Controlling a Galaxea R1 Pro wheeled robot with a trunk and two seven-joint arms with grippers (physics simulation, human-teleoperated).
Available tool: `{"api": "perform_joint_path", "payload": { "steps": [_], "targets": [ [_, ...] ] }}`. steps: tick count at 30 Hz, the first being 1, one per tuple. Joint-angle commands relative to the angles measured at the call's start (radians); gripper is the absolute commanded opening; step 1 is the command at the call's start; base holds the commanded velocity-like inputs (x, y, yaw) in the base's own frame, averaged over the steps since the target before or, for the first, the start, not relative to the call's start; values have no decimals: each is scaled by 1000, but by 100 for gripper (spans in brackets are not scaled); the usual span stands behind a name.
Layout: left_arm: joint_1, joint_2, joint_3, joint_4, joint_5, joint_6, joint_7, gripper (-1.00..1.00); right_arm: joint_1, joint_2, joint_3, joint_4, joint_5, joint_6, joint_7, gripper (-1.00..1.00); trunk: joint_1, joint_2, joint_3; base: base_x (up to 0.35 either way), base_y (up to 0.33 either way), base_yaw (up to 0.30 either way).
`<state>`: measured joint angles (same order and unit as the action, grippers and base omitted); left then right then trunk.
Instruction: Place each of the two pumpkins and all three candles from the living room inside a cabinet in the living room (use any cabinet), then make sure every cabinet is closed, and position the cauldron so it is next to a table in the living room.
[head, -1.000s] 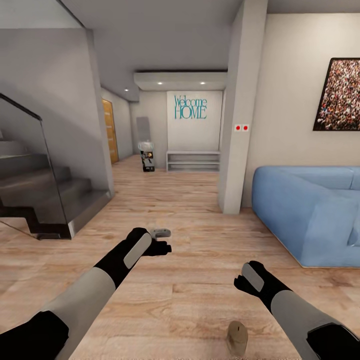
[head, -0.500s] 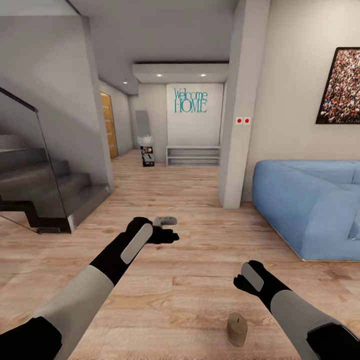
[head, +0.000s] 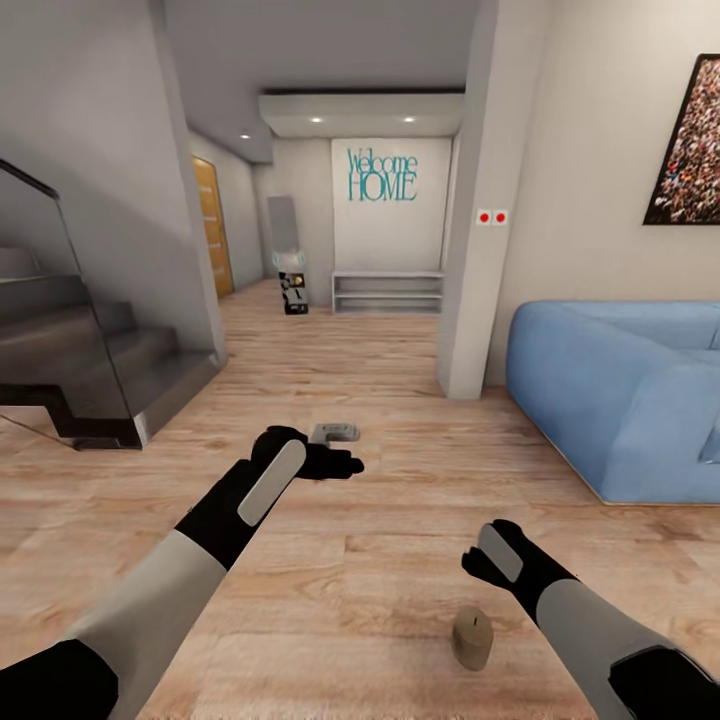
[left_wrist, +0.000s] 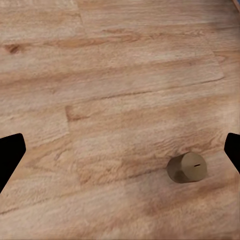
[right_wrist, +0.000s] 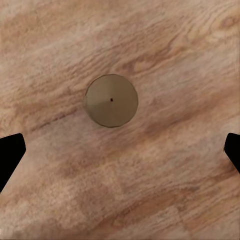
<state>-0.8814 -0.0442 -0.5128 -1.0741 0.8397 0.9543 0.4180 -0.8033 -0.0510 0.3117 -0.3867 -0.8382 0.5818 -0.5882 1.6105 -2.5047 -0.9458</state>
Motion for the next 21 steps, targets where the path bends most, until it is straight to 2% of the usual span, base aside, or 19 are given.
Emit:
{"api": "perform_joint_path", "payload": {
  "steps": [1,12,21],
  "targets": [
    [-1,0,-1,-2,10,2,11,100,-1,1,9,-3,-8,4,-7,100,0,-1,-5,0,0,0],
    [-1,0,-1,-3,10,2,12,100,-1,11,12,-6,-8,4,-6,100,5,-3,-48,0,0,0],
    [-1,0,-1,-1,11,3,12,100,-1,12,12,-6,-9,4,-6,100,5,-3,-48,0,0,0]
  ]
}}
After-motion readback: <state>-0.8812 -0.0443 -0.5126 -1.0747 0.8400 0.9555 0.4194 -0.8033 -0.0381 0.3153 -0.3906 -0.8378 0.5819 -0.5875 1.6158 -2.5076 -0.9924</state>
